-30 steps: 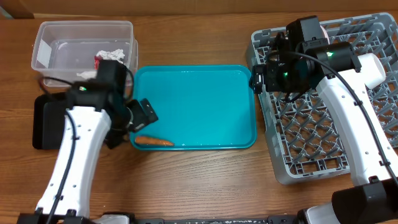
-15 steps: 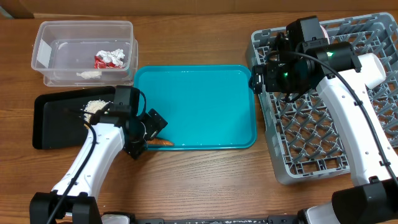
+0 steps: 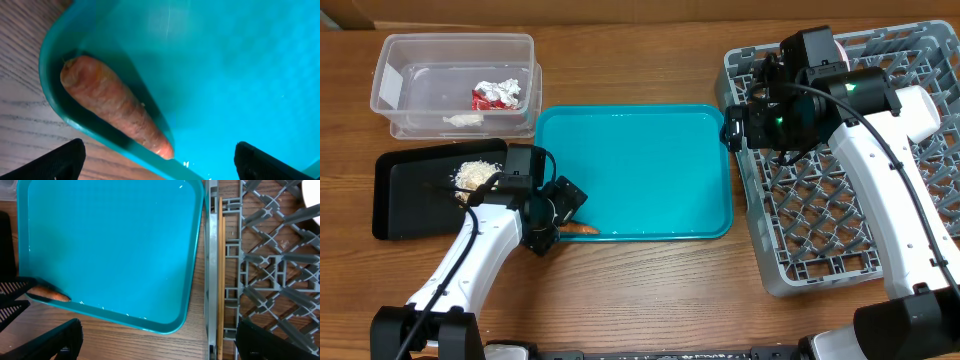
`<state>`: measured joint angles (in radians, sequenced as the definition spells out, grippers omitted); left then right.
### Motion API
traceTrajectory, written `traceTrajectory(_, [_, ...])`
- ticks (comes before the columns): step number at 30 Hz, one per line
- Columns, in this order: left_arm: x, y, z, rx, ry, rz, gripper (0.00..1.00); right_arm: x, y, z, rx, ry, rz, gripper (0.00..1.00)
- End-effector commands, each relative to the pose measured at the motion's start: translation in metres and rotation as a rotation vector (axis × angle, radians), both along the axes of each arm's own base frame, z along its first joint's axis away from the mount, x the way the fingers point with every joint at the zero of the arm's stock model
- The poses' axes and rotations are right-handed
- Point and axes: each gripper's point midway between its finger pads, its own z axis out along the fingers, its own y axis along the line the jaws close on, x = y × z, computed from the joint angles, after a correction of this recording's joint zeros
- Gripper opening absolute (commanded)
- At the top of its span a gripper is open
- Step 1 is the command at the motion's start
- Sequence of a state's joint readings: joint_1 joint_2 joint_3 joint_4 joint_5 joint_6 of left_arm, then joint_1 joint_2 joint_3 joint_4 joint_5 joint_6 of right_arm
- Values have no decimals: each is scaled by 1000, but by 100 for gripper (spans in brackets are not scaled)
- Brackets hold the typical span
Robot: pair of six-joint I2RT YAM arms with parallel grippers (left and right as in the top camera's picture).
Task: Sort waste into correct bins and load items into the dishwasher
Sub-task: 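Close the left gripper on the carrot's thick end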
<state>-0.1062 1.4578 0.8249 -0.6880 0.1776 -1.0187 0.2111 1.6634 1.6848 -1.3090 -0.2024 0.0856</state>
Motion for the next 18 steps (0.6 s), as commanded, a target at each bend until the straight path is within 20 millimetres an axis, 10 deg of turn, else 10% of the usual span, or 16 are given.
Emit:
traceTrajectory(1, [0, 4, -1, 26, -4, 19, 96, 2, 2, 8, 11, -23, 11, 100])
traceTrajectory(18, [5, 1, -46, 25, 92, 23, 93, 1, 2, 7, 10, -19, 11, 100])
